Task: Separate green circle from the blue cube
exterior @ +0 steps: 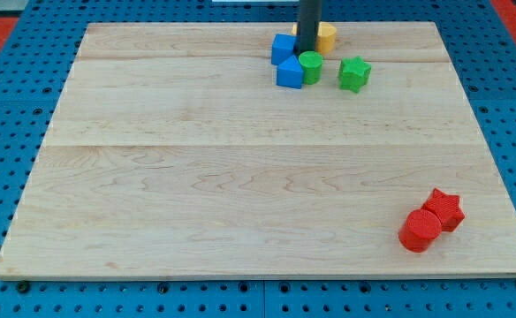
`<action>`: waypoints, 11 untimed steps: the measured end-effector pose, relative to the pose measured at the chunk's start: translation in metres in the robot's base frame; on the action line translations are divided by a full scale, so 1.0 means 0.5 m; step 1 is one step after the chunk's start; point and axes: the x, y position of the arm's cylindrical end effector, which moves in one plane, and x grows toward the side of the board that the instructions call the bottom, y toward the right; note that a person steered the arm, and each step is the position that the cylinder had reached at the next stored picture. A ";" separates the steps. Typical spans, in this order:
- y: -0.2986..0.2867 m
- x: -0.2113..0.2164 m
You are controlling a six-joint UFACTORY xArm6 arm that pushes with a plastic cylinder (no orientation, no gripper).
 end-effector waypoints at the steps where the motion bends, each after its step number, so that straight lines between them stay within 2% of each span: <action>1: 0.043 0.001; 2: 0.166 0.001; 3: 0.239 -0.029; 4: 0.205 -0.122; 5: 0.086 -0.124; 8: 0.019 -0.057; 11: 0.003 0.109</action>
